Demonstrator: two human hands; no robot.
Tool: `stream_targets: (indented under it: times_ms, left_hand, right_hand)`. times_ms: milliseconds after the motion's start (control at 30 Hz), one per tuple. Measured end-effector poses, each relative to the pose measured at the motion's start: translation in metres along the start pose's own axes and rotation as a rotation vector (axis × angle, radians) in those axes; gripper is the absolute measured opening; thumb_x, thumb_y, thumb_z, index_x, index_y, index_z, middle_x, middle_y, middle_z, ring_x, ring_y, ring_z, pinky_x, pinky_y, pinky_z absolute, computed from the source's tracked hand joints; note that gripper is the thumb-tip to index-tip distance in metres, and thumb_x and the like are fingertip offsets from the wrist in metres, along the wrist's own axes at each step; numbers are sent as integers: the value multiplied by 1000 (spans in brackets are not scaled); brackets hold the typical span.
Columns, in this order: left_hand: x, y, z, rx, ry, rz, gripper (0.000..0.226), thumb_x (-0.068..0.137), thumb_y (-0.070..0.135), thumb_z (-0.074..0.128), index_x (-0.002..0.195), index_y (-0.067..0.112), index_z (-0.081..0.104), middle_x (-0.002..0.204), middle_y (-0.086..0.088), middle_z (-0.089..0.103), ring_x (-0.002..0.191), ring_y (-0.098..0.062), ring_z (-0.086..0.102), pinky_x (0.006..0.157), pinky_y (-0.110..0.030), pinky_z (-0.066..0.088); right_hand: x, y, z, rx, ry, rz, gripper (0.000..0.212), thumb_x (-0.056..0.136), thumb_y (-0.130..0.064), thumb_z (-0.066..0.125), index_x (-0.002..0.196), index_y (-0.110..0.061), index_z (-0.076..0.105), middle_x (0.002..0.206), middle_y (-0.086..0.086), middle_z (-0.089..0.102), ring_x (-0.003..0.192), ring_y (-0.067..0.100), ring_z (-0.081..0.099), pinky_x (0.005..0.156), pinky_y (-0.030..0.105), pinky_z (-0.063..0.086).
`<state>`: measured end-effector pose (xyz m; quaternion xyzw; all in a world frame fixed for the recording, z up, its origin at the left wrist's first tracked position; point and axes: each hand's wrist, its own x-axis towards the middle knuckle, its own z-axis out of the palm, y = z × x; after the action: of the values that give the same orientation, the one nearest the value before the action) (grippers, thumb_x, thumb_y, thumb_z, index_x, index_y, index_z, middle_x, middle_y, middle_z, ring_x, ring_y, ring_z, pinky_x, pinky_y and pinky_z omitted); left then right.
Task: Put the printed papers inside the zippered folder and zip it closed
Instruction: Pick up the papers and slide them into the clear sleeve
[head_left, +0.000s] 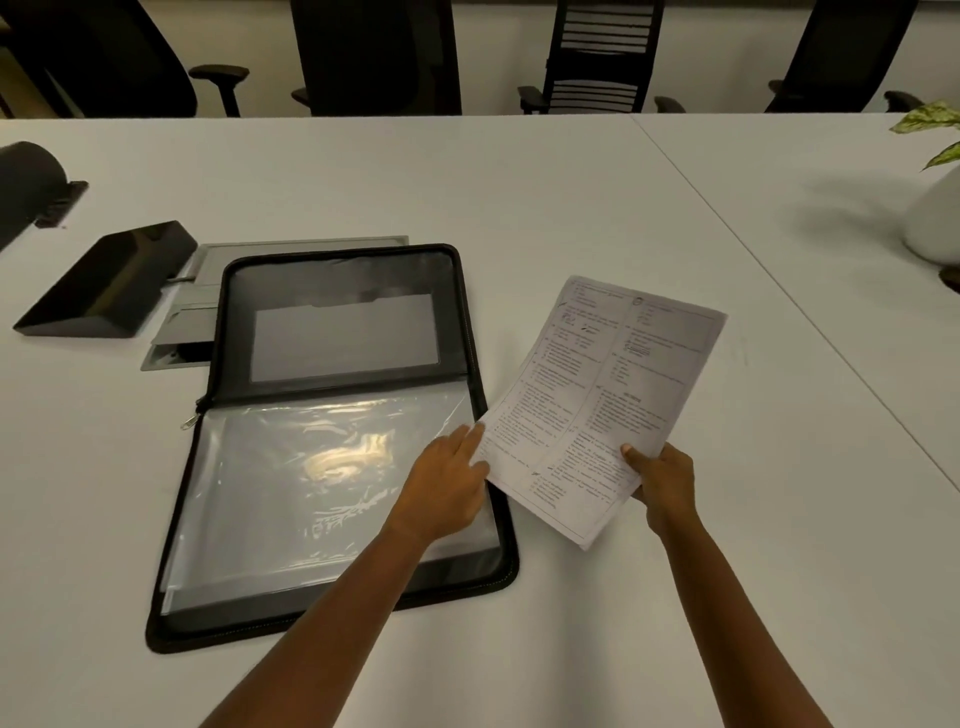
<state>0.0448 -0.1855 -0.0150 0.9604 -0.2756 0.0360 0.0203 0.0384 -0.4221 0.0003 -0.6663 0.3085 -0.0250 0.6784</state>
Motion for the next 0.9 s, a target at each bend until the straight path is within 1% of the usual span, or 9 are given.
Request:
stream_targets:
  times_ms: [67, 133, 267, 300, 400, 533, 700, 833, 900]
  left_hand:
    - [-2, 1, -5, -11, 50, 76, 17, 57, 29, 84, 68, 19, 75, 112, -10, 71, 96, -26, 70, 78, -37, 58]
    - [-6, 3, -6, -42, 44, 119, 13, 59, 27, 83, 64, 19, 74, 113, -11, 70, 100, -27, 69, 81, -39, 56]
    - [-14, 3, -5, -111, -75, 122, 20, 83, 30, 63, 88, 14, 73, 140, -14, 49, 129, -31, 47, 107, -44, 37]
    - [-16, 2, -5, -107, -62, 147, 18, 80, 31, 66, 86, 16, 73, 137, -13, 52, 126, -30, 51, 104, -43, 40]
    - [-17, 5, -9, -90, -46, 212, 20, 55, 33, 86, 70, 25, 74, 115, -9, 70, 102, -25, 68, 82, -35, 56]
    - [-19, 7, -6, -81, -32, 207, 31, 44, 37, 91, 69, 27, 75, 103, -4, 74, 92, -17, 72, 75, -26, 58]
    - [-20, 11, -4, -75, 17, 221, 32, 41, 33, 93, 66, 22, 75, 77, 4, 73, 63, -8, 68, 52, -15, 55]
    - [-23, 14, -3, -34, 23, 227, 34, 41, 35, 92, 67, 20, 76, 70, 6, 73, 55, -7, 67, 50, -15, 56]
    - [-22, 14, -2, -26, 39, 249, 31, 45, 33, 92, 68, 20, 76, 66, 6, 73, 54, -7, 66, 53, -16, 57]
  right_hand:
    - [6, -1, 14, 32, 18, 23, 33, 88, 2, 54, 121, -1, 50, 116, 21, 59, 91, 32, 59, 79, 48, 52]
    - [10, -1, 27, 79, 45, 44, 36, 88, 2, 54, 123, -2, 48, 119, 22, 58, 91, 32, 59, 80, 50, 52]
    - [9, 4, 48, 169, 131, 83, 38, 88, 4, 54, 125, 0, 46, 120, 23, 57, 94, 35, 60, 80, 48, 53]
    - [8, 6, 53, 178, 158, 92, 37, 88, 4, 54, 124, 1, 47, 120, 24, 57, 98, 37, 60, 83, 49, 53]
    - [3, 14, 64, 175, 230, 89, 34, 88, 3, 54, 121, 3, 50, 121, 25, 57, 104, 40, 59, 89, 52, 52]
    - [-4, 22, 76, 139, 318, 45, 30, 89, 2, 53, 119, 5, 52, 120, 24, 58, 107, 38, 58, 92, 46, 50]
    - [-14, 27, 90, 122, 388, 7, 26, 91, -2, 51, 117, 4, 53, 117, 24, 60, 98, 38, 61, 88, 48, 53]
    - [-17, 29, 95, 127, 427, -49, 24, 93, -5, 49, 114, 3, 55, 113, 23, 62, 82, 23, 58, 75, 30, 52]
    - [-18, 31, 98, 121, 433, -56, 24, 93, -6, 49, 115, 2, 55, 114, 22, 62, 82, 24, 58, 75, 32, 52]
